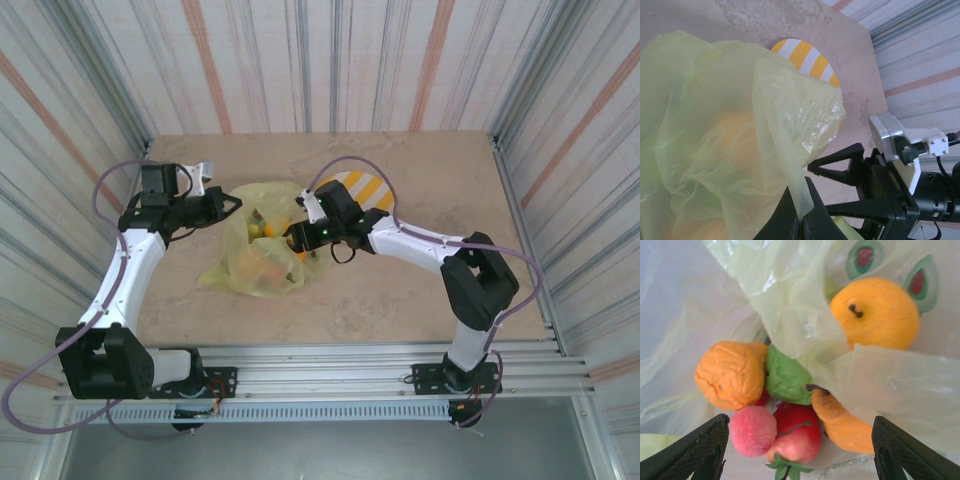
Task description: Place the fruits into the plastic bag
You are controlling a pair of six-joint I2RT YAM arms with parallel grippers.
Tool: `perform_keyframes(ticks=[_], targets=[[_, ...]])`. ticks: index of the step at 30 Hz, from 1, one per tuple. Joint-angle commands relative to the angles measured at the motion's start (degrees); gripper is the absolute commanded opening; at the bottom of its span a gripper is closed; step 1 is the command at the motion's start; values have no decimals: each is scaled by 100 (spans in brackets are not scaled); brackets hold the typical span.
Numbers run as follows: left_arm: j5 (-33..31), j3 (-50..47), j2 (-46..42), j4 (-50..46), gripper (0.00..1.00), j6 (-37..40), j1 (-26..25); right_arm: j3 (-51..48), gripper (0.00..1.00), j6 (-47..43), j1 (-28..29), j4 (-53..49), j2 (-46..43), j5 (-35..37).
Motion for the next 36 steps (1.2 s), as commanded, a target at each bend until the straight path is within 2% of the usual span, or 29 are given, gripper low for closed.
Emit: perform_keyframes(ticks=[1,9,14,20,24,32,36], targets=[[79,-53,-15,17,1,-15,55,-128,77,56,-6,-6,-337,624],[70,-48,-22,10,1,-6,60,-293,82,-110,-433,-464,-499,1829],[70,-57,-17,14,1,-6,58,-337,85,-145,-894,-555,-449,1774],[67,-44,-19,11,1,-6,55,-232,86,-163,-1096,-756,-51,1518],[62,-53,-5,9,1,-5,58,-195,81,-163,-1109,-680,182,1342],[53,-49,-3,0,1,-6,58,-21,63,-106,-1115,-637,570,887],[44,-44,6,0,1,3,56,-114,60,-86,-1089,-590,579,804]])
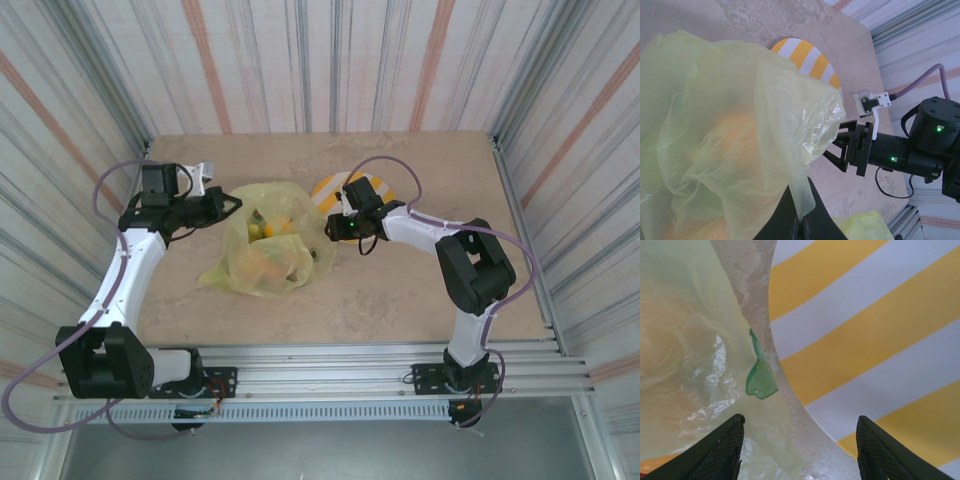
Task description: Place the fruits into the plastic bag
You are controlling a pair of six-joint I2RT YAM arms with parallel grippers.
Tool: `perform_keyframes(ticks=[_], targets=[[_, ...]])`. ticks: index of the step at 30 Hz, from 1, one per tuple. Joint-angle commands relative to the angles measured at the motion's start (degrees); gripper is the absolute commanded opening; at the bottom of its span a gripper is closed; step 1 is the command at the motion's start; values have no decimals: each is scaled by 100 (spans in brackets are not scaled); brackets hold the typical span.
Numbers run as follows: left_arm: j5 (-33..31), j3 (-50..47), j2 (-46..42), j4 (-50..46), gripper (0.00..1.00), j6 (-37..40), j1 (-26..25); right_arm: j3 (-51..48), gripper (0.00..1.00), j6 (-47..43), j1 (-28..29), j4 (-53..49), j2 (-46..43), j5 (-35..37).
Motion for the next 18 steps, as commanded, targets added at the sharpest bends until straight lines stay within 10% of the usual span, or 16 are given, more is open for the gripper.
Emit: perform_keyframes(ticks=[1,18], targets=[[46,-46,-12,-1,1,1,60,47,60,-18,18,-12,37,-186],[51,-33,31,-27,1,-9,56,-240,36,130,199,377,50,-624]])
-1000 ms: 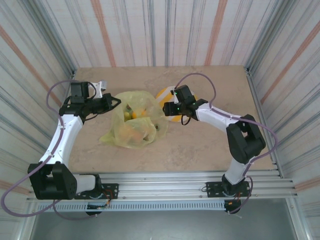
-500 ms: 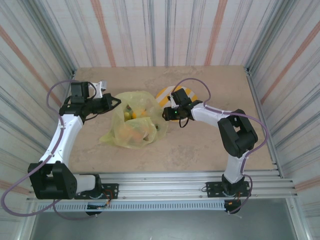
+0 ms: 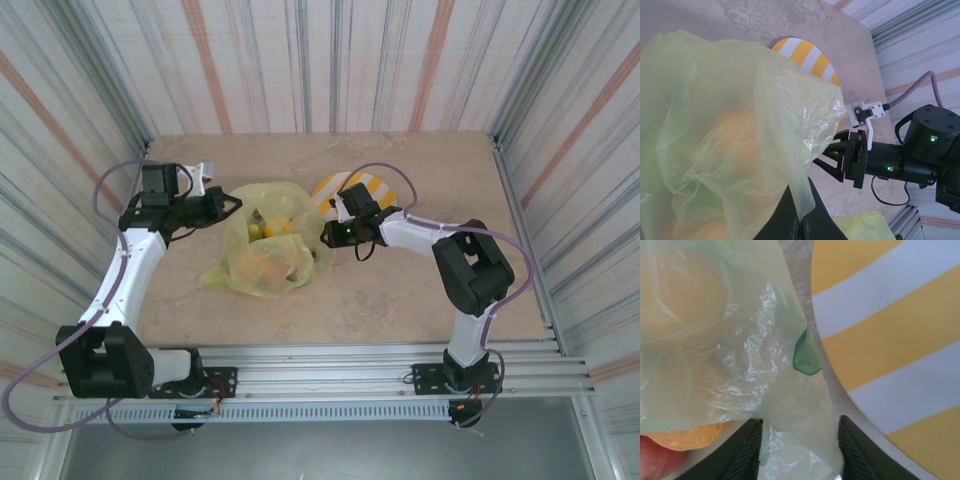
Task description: Place the fruits into the plastic bag
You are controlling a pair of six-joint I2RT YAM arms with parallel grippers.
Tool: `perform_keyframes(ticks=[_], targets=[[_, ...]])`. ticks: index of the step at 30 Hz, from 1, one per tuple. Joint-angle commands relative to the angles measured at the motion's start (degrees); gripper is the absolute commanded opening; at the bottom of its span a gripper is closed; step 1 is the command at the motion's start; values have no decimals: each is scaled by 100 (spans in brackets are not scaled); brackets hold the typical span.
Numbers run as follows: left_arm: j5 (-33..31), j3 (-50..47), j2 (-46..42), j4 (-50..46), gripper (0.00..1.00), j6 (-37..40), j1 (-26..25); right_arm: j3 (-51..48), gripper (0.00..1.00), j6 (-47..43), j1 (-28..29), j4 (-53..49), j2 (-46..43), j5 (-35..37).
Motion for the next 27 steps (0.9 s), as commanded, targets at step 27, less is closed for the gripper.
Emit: perform_keyframes(ticks=[27], targets=[[-204,0,-281,-68,0,109,161,-103,0,262,122,547,-1908,-1075]])
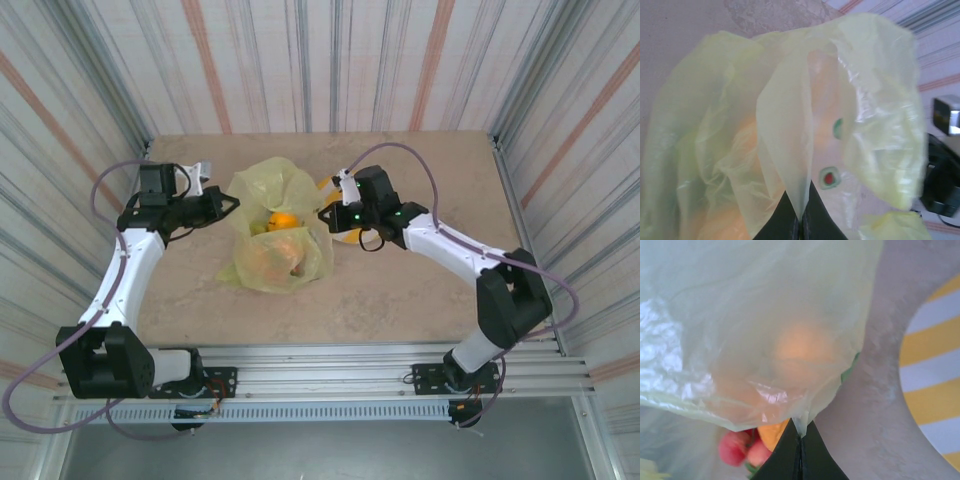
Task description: Place the fruits into the plastic bag
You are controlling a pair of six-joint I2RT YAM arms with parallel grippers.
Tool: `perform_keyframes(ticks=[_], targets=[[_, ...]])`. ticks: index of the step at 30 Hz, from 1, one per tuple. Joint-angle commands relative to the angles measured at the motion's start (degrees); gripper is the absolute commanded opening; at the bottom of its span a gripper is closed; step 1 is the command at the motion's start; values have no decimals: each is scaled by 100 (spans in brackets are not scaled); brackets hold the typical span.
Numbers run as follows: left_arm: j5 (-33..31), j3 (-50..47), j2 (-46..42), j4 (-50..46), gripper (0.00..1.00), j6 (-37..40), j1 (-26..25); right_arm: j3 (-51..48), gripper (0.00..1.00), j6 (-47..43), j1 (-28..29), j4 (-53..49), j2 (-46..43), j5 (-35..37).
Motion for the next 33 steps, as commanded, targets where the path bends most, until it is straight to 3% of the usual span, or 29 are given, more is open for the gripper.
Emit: perform_keyframes(ticks=[1,9,16,23,33], targets=[[-142,-2,-297,-55,0,127,93,26,0,209,82,200,-320,-345],[-190,203,-759,-134,0,41,432,242,0,310,98,179,-646,-335],[153,142,-1288,-120,0,-497,869,236,0,322,66,214,-1009,-207],[556,608,-1312,-815,0,-524,897,373,0,564,79,110,-1293,-384],[495,1224,-974,-2088,1,-41,880,1149,0,1244,128,-815,-944,-788]])
